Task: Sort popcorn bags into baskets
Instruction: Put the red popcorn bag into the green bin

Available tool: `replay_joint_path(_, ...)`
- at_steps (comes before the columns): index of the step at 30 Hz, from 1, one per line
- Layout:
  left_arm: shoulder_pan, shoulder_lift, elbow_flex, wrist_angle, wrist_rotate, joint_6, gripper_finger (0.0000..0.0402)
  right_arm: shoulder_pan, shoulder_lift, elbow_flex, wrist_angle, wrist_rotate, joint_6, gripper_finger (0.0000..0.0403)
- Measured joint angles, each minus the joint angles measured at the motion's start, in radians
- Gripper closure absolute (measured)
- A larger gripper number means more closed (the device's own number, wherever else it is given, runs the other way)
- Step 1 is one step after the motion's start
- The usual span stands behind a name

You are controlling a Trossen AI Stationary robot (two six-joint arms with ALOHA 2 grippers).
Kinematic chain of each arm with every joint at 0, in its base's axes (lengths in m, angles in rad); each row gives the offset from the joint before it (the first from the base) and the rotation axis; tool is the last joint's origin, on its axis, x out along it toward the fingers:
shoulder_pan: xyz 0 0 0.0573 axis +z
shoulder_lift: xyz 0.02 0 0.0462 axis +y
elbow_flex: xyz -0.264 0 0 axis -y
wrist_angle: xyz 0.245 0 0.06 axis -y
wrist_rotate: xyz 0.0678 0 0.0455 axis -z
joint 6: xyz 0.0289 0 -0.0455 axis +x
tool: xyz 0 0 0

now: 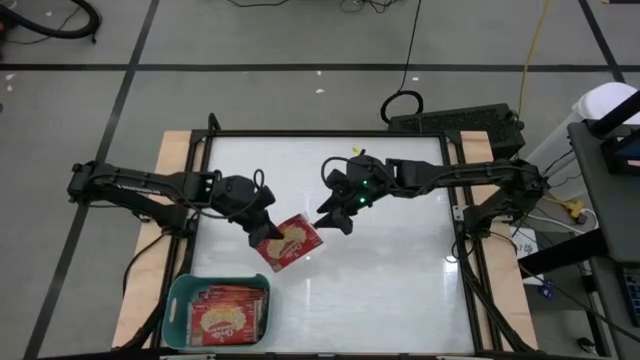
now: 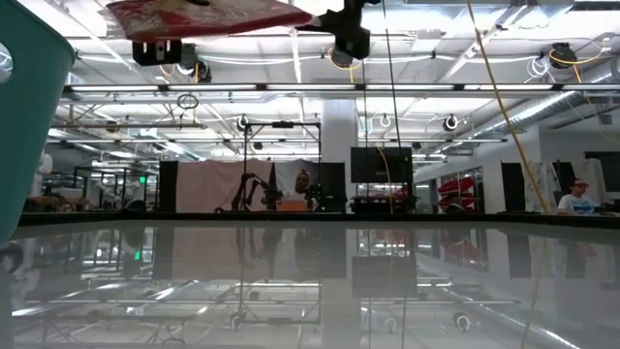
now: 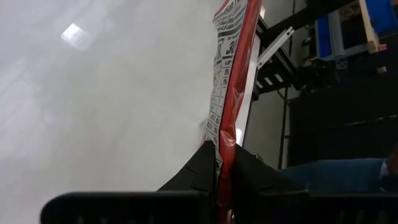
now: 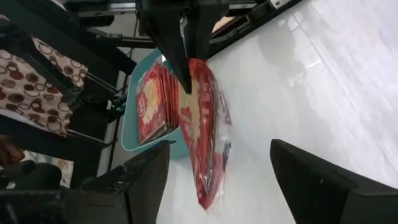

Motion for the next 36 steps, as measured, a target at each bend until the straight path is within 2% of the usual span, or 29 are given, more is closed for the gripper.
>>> replay_joint_path(5, -0.011, 0.0, 0.0, 0.001, -0.024, 0.004, 0.0371, 0.0, 0.035, -0.001, 0.032, 0.001, 0.029, 0.0131)
replay_joint_path(13, -0.01, 0.0, 0.0, 0.001, -0.041, 0.056, 0.0371, 0.018, 0.139, -0.001, 0.228, -0.001, 0.102, 0.0132)
replay_joint_path(17, -0.009, 0.0, 0.0, 0.002, -0.052, 0.077, 0.0371, 0.02, 0.179, -0.001, 0.259, -0.002, 0.114, 0.0149)
replay_joint_path(21, -0.009, 0.0, 0.0, 0.0, -0.054, 0.084, 0.0371, 0.02, 0.197, -0.001, 0.26, -0.024, 0.114, 0.02)
replay_joint_path(31, -0.009, 0.0, -0.001, -0.002, -0.08, 0.106, 0.0371, 0.02, 0.195, -0.001, 0.265, -0.028, 0.058, 0.0372)
replay_joint_path(33, -0.009, 0.0, -0.001, -0.002, -0.08, 0.109, 0.037, 0.02, 0.195, -0.001, 0.265, -0.031, 0.056, 0.039)
replay_joint_path(36, -0.009, 0.0, -0.001, -0.002, -0.103, 0.114, 0.0368, 0.014, 0.194, -0.001, 0.264, -0.047, 0.059, 0.0388)
